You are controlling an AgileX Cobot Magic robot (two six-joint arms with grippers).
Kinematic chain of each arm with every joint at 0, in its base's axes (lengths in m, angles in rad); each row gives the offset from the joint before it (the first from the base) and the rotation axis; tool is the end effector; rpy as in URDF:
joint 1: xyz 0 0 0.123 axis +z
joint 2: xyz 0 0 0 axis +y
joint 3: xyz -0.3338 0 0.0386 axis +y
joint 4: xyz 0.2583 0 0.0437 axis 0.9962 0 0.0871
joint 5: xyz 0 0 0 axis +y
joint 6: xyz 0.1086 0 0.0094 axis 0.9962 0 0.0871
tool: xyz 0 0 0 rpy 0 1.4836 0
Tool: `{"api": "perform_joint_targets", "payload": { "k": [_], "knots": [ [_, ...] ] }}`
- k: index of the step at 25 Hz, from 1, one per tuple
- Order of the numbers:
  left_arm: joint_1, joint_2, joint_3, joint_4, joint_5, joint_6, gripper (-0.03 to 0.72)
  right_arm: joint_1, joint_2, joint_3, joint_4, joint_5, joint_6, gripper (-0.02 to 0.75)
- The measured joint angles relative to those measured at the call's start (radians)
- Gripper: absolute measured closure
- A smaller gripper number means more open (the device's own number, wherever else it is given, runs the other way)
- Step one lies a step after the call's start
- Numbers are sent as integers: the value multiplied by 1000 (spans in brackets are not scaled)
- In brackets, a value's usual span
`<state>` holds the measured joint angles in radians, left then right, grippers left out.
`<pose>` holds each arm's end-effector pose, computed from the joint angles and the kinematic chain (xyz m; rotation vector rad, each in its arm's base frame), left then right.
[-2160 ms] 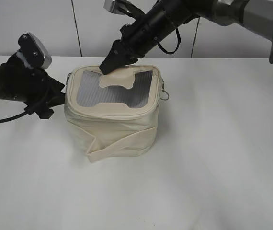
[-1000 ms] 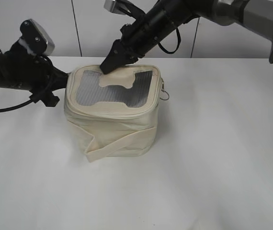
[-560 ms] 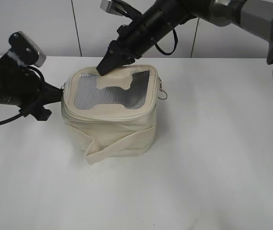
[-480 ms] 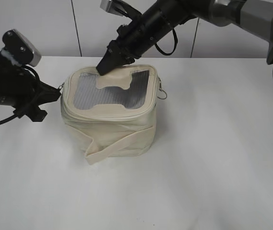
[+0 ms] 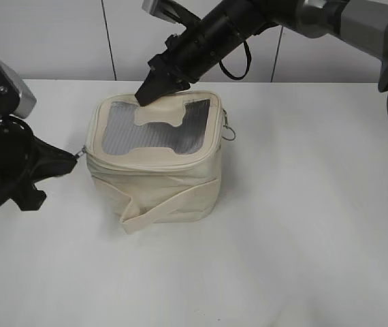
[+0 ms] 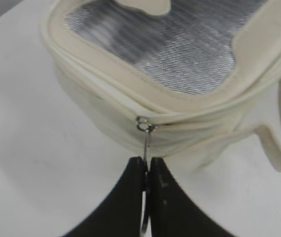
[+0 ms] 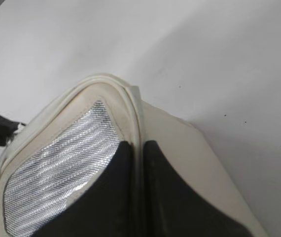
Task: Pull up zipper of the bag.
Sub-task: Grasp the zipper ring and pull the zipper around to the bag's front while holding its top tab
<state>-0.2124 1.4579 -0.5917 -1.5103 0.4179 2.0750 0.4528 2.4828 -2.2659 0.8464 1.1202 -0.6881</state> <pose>0.2549 -0.1002 0.2187 1.0598 2.0541 -0.3146 0.4964 0.3233 0.2133 -1.0876 2.3063 1.0498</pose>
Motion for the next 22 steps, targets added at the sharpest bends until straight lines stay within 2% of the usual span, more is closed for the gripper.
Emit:
{"api": "perform_joint_targets", "payload": {
  "k": [3, 6, 11, 14, 16, 19, 21, 22],
  "knots": [
    [-53, -5, 14, 54, 24, -70, 689, -1, 0, 0, -4, 0, 9, 690],
    [-167, -5, 15, 65, 31, -87, 689, -2, 0, 0, -6, 0, 15, 690],
    [-396, 5, -5, -23, -179, -101, 689, -1, 0, 1, -4, 21, 17, 690],
    [-446, 8, -6, -110, -285, -102, 683, -2, 0, 1, -5, 14, 25, 690],
    [-448, 6, -6, -172, -306, -102, 638, -9, 0, 1, -5, 10, 35, 671],
    [-447, -38, -4, -212, -271, -118, 469, -39, -10, 1, -3, 3, 61, 556],
    [-447, -93, -2, -209, -228, -186, 358, -79, -34, 1, -6, 9, 72, 474],
    [-447, -122, 0, -181, -207, -228, 332, -103, -50, 1, -12, 14, 74, 454]
  ]
}}
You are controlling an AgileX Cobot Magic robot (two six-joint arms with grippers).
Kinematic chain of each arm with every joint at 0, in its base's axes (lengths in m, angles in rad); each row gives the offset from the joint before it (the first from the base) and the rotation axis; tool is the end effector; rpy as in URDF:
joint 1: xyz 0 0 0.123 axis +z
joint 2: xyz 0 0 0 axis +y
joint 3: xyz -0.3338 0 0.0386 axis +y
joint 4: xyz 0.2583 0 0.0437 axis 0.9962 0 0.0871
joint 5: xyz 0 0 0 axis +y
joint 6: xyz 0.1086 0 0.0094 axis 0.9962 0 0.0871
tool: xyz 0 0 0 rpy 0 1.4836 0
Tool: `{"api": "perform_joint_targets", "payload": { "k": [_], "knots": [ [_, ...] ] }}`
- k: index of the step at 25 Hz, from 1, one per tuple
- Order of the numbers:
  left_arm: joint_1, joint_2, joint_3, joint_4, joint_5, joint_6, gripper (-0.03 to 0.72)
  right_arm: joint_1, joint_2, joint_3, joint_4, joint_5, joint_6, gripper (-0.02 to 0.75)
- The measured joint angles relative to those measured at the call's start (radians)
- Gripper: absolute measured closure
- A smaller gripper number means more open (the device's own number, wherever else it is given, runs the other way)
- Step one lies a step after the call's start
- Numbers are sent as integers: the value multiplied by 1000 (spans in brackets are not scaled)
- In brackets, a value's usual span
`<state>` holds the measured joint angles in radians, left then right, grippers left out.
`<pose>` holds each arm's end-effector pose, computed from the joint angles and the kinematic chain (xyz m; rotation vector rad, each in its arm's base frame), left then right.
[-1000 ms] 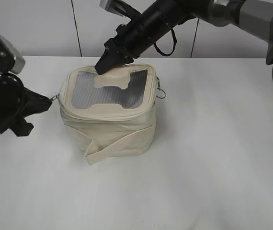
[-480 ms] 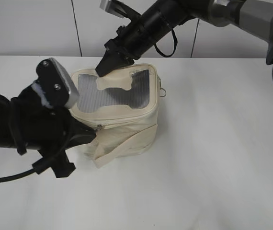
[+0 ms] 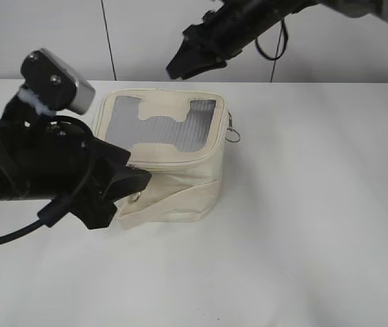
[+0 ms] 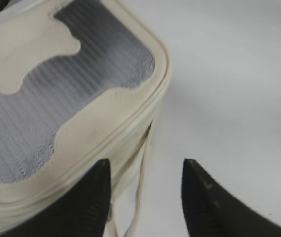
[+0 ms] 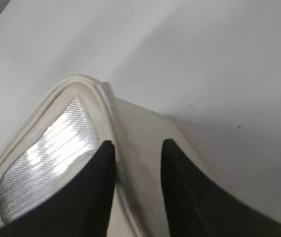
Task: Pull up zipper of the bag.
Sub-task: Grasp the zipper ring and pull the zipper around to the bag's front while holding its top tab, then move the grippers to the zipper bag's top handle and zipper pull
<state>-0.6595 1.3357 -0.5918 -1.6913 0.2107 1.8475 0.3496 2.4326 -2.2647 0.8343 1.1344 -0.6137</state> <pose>0.1959 -0.1807 0.2510 0.9910 2.0014 -0.5101 0.5207 0.2678 0.2411 -0.9028 2.3483 1.0193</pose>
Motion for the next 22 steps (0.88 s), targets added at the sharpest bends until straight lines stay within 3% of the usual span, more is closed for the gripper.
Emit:
{"api": "perform_joint_targets", "payload": {
  "k": [4, 5, 7, 11, 14, 16, 19, 22],
  "knots": [
    [15, -104, 4, 266, 61, -317, 294, -101, -57, 0, -22, 50, 45, 430],
    [33, -125, 2, 349, 93, -433, 292, -135, -66, 5, -32, 59, 55, 430],
    [120, -141, -12, 463, 142, -553, 299, -183, -79, 32, -32, 62, 63, 434],
    [388, -58, -167, 531, 375, -604, 349, -286, -149, 250, 37, 57, -6, 464],
    [504, 101, -374, 531, 562, -587, 358, -333, -306, 560, 152, -44, -158, 472],
    [507, 234, -555, 538, 641, -579, 358, -347, -434, 805, 291, -162, -369, 473],
    [442, 452, -838, 605, 757, -582, 353, -328, -595, 1149, 559, -315, -784, 474],
    [355, 637, -1086, 720, 860, -625, 327, -311, -648, 1302, 746, -363, -1101, 461]
  ]
}}
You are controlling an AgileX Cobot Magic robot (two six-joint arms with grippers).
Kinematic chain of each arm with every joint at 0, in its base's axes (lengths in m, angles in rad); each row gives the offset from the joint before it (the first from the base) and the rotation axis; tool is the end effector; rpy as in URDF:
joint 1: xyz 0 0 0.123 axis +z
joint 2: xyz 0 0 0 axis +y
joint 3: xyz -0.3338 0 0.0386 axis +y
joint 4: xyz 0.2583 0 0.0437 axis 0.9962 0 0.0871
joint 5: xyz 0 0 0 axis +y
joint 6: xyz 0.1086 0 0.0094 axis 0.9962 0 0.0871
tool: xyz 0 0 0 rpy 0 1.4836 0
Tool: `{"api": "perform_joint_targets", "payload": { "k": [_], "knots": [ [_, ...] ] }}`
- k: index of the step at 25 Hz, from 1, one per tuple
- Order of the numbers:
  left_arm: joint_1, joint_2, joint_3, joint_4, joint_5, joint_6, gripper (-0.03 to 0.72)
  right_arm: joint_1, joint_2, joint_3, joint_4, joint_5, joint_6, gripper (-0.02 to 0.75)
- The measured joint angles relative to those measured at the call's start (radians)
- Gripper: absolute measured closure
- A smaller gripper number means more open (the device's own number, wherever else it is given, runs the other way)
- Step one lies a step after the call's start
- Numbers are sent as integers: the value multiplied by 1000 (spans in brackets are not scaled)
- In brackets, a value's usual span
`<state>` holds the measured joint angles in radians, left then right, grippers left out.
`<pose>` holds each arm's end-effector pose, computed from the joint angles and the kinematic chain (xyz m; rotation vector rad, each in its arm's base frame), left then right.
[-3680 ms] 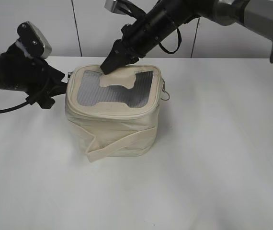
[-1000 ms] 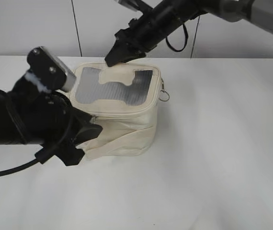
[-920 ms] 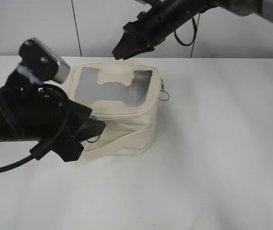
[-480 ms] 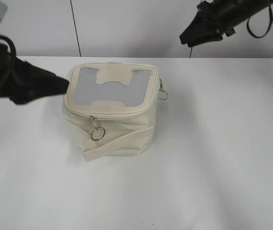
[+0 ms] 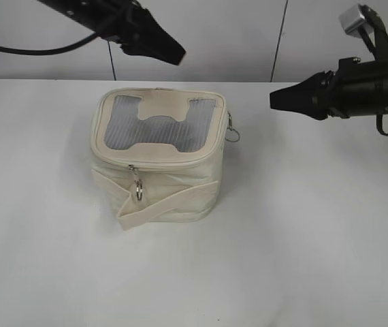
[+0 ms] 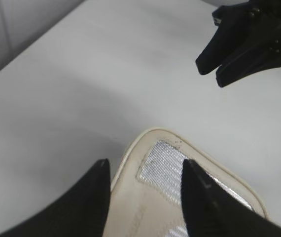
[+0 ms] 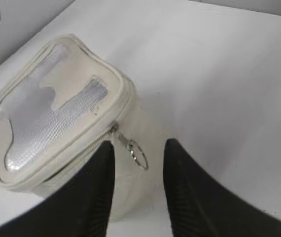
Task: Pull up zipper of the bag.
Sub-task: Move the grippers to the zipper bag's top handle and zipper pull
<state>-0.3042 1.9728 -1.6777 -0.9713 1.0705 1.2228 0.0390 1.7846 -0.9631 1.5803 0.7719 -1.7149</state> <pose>0.4209 -0.2149 0.3182 1.2894 1.9655 -0.8859 0.3716 0.0907 0.2299 -0.5718 2.1007 0.8250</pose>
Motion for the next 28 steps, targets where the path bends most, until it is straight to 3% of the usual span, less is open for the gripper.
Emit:
{"api": "perform_joint_targets", "payload": {
  "k": [4, 7, 13, 20, 22, 25, 28],
  "knots": [
    [-81, 172, -256, 154, 99, -96, 314, 0, 11, 32, 19, -19, -117, 382],
    [-98, 241, -349, 190, 130, -135, 314, 0, 23, 32, 15, -17, -159, 347],
    [-103, 277, -367, 232, 132, -146, 314, 26, 35, 32, -38, -15, -195, 337],
    [-104, 308, -367, 252, 121, -175, 328, 124, 90, 17, -40, -58, -213, 336],
    [-104, 314, -369, 251, 125, -182, 414, 140, 103, 17, -39, -84, -218, 336],
    [-106, 315, -369, 259, 130, -183, 611, 149, 106, 15, -33, -111, -244, 336],
    [-107, 315, -369, 264, 132, -185, 651, 149, 112, -4, -24, -132, -263, 336]
  ]
}}
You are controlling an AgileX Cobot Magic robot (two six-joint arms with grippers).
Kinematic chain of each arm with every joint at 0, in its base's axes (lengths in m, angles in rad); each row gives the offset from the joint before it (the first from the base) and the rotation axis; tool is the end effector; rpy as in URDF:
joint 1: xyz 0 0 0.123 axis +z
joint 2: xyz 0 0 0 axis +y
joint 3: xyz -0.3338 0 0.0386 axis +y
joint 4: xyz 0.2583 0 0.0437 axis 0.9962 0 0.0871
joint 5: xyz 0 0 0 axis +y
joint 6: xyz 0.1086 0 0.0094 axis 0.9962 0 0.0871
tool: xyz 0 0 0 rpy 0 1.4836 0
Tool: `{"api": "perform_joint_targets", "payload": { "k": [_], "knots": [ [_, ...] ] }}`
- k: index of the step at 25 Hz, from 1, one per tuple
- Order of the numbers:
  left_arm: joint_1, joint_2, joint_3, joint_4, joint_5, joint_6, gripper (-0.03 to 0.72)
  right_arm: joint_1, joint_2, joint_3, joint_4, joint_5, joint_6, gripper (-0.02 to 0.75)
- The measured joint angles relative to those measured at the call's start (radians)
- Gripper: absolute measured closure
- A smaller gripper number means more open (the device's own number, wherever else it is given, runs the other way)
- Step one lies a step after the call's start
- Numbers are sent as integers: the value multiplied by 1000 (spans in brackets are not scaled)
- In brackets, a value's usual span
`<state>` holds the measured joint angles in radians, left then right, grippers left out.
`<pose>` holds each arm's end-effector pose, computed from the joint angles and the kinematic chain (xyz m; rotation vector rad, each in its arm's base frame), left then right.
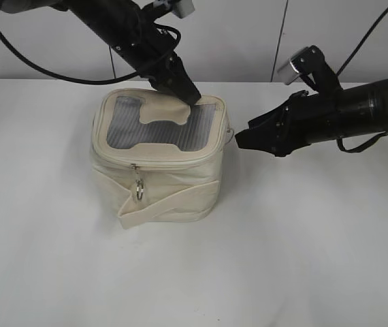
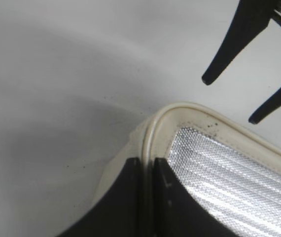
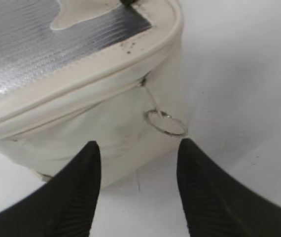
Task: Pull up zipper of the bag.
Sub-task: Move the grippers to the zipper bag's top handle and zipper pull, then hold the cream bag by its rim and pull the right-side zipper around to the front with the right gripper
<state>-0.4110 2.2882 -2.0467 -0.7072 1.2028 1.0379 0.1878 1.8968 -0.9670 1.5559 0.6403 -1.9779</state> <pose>0.4655 -0.2750 0.2474 1.5423 2.1202 -0.8041 0.3713 0.1369 0.1801 -0.9606 2.0927 0.6506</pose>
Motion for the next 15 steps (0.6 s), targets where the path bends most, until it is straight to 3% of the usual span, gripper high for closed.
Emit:
{"api": "perform_joint_targets", "payload": {
  "k": [15],
  "knots": [
    [0, 0, -6, 8, 3, -3, 652, 53, 94, -101, -48, -16, -9, 336]
  ]
}}
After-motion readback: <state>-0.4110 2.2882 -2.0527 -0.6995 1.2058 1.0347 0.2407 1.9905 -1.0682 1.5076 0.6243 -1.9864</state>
